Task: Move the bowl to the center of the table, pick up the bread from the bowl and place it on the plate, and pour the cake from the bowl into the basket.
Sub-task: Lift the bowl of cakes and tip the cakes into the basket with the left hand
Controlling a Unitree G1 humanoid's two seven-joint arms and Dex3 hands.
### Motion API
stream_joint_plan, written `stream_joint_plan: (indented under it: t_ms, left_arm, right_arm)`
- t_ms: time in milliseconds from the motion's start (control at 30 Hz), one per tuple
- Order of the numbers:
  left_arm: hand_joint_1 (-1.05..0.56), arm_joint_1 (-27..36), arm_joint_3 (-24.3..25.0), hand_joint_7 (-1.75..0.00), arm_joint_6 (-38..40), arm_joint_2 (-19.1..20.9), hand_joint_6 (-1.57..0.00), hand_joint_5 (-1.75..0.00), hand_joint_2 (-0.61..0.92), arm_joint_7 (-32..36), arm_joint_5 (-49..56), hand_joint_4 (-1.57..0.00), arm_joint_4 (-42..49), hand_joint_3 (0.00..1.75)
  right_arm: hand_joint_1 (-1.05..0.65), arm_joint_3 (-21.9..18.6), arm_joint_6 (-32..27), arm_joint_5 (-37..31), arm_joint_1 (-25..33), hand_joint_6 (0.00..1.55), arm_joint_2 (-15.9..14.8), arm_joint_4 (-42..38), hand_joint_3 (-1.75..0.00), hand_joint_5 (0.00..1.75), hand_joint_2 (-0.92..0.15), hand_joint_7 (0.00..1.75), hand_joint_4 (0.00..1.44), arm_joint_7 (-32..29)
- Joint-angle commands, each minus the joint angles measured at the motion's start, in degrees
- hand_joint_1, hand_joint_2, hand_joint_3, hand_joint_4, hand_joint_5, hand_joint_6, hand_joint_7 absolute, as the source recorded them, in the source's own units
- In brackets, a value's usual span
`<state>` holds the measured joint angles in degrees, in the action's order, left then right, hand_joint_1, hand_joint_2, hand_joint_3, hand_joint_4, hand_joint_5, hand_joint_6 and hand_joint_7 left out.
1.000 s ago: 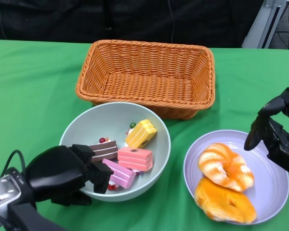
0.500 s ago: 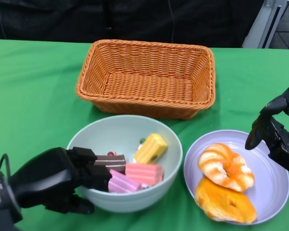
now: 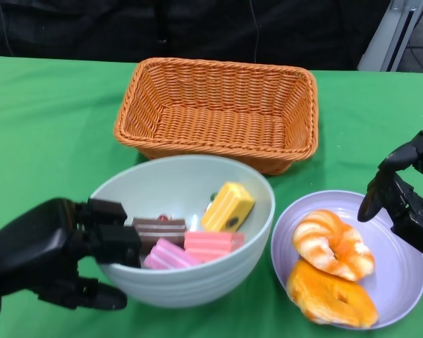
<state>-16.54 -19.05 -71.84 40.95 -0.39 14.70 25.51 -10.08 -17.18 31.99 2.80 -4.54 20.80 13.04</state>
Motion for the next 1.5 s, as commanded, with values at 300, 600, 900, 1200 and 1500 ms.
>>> stream_joint_plan:
  t_ms: [300, 600, 900, 1200, 1500]
  left_arm:
    - [-0.19, -4.12, 4.45, -1.28, 10.11, -7.79, -0.79, -1.66, 0.56, -9.15, -12.07, -0.76, -5.47, 1.04]
    - [-0.12, -11.56, 6.5, -1.44, 18.49, -17.89, -0.66, -1.74, 0.54, -14.39, -14.41, -0.67, -2.11, 1.19]
    - [-0.21, -21.22, 8.6, -1.56, 21.73, -26.85, -0.58, -1.75, 0.71, -13.64, -11.84, -0.68, 7.53, 0.93]
    - [-0.27, -31.37, 11.19, -1.56, 23.58, -34.18, -0.57, -1.75, 0.86, -11.67, -10.11, -0.73, 21.49, 0.68]
    - [-0.26, -38.14, 14.95, -1.49, 27.72, -40.09, -0.64, -1.75, 0.91, -11.04, -12.15, -0.76, 30.53, 0.57]
  right_arm:
    - [-0.07, 2.14, 0.6, -2.24, 0.46, 0.7, -0.66, -1.15, -0.84, 1.7, -0.75, 1.31, 0.73, 1.41]
    - [-0.01, 4.25, -0.22, -3.92, 1.24, 0.64, -0.36, -1.82, -0.99, 1.73, -0.71, 1.34, 0.68, 1.32]
    - [-0.03, 5.51, 0.42, -6.08, 1.34, 0.61, -0.93, -3.87, -0.98, 1.75, -0.71, 1.39, 0.66, 2.83]
    - [-0.02, 5.94, 1.73, -8.18, 1.27, 0.62, -0.66, -5.72, -0.96, 1.75, -0.73, 1.41, 0.67, 3.58]
    - [-0.04, 6.0, 2.54, -9.4, 0.96, 0.6, -0.51, -7.13, -0.98, 1.75, -0.71, 1.44, 0.66, 3.73]
